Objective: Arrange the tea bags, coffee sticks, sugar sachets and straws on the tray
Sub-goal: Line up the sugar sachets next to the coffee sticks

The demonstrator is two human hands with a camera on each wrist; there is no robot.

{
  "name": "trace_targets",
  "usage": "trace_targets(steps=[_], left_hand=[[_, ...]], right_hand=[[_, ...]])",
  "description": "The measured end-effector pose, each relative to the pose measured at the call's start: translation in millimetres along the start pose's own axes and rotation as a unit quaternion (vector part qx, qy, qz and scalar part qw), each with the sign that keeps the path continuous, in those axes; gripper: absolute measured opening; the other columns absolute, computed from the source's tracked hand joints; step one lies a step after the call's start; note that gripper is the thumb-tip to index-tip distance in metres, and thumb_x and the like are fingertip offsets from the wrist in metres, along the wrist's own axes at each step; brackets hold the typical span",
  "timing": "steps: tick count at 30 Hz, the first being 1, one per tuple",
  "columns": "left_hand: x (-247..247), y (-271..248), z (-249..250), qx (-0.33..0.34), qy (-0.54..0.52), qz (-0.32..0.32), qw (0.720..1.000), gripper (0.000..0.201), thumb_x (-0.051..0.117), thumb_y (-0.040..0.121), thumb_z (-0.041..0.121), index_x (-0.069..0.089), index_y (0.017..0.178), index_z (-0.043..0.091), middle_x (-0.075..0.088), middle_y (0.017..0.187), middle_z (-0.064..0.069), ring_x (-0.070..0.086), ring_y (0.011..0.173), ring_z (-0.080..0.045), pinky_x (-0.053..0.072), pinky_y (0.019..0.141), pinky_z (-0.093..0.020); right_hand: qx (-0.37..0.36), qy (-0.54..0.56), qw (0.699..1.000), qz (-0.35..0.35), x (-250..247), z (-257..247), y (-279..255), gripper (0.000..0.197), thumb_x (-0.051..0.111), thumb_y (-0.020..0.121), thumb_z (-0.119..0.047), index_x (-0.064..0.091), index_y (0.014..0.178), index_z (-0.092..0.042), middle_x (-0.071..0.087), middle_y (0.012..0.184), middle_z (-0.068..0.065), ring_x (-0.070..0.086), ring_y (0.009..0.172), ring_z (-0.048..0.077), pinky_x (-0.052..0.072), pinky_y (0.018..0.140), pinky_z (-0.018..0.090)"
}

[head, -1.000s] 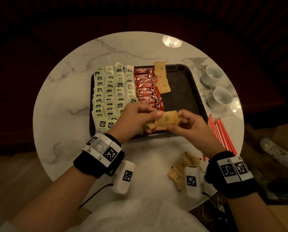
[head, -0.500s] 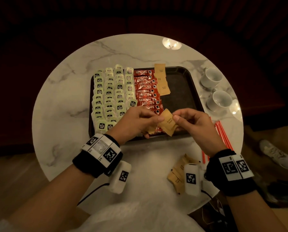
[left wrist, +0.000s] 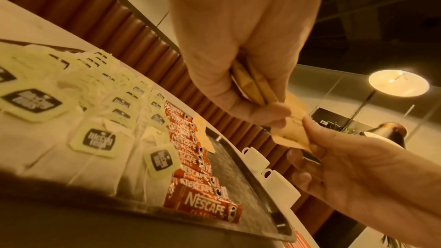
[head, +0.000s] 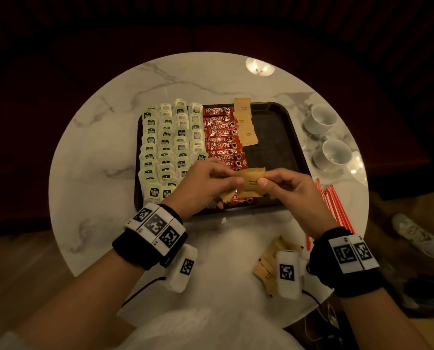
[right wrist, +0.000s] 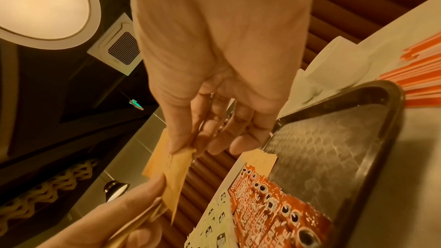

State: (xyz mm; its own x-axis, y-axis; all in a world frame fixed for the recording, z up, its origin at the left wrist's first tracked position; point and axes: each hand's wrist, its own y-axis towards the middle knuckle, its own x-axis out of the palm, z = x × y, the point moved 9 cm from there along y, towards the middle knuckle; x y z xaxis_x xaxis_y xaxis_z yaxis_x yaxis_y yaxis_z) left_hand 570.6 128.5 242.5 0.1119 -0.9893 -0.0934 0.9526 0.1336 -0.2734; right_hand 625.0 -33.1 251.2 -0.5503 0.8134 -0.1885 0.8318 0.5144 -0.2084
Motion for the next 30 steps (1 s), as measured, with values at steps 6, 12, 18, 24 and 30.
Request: trace_targets(steps=[6,12,18,24,30], left_hand=[[-18.8,0.6,-24.8,-0.054,-0.108,0.077,0.990,0.010,0.061,0.093,0.015,0.068,0.100,0.013,0.057,0.117,-0.009,0.063,0.093,-0.025,0.055,0.052,-0.025],[-28.8,-2.1,-39.7,-0.094,-0.137,0.101,0.981,0.018,0.059,0.095,0.014,0.065,0.109,0.006,0.054,0.119,-0.009,0.064,0.090,-0.027,0.056,0.052,-0.026],[-42.9,-1.5,-50.1,-0.102,-0.116,0.121,0.981,0.009,0.059,0.095,0.016,0.068,0.098,0.016,0.057,0.109,0.001,0.062,0.104,-0.034,0.060,0.075,-0.048],[-46.0,-2.1,-54.7,-0.115,-0.132,0.123,0.977,0.011,0.058,0.095,0.016,0.067,0.102,0.011,0.057,0.112,-0.001,0.061,0.097,-0.029,0.061,0.059,-0.035],[-43.3,-1.6,-55.4,-0.125,-0.148,0.120,0.974,0.011,0.057,0.096,0.015,0.065,0.102,0.012,0.056,0.109,-0.003,0.061,0.098,-0.030,0.061,0.061,-0.036]], right_hand=[[0.058,0.015,0.995,0.076,-27.6,28.0,51.2,0.021,0.062,0.095,-0.020,0.070,0.112,-0.011,0.075,0.102,0.000,0.070,0.097,0.015,0.056,0.078,0.026],[0.132,-0.044,0.981,0.132,-49.1,64.1,122.1,0.025,0.062,0.096,-0.021,0.068,0.115,-0.005,0.070,0.105,0.007,0.067,0.097,0.020,0.056,0.077,0.029],[0.161,-0.126,0.970,0.129,-42.3,81.8,153.2,0.028,0.067,0.093,-0.024,0.070,0.115,-0.008,0.070,0.106,0.008,0.064,0.094,0.019,0.055,0.078,0.031],[0.164,-0.165,0.960,0.158,-39.9,83.5,158.7,0.020,0.073,0.088,-0.024,0.073,0.103,-0.011,0.069,0.091,0.001,0.062,0.073,0.010,0.058,0.086,0.037],[0.154,-0.194,0.953,0.172,-41.2,80.1,156.3,0.015,0.074,0.088,-0.026,0.072,0.094,-0.013,0.069,0.091,0.003,0.060,0.071,0.008,0.058,0.081,0.034]])
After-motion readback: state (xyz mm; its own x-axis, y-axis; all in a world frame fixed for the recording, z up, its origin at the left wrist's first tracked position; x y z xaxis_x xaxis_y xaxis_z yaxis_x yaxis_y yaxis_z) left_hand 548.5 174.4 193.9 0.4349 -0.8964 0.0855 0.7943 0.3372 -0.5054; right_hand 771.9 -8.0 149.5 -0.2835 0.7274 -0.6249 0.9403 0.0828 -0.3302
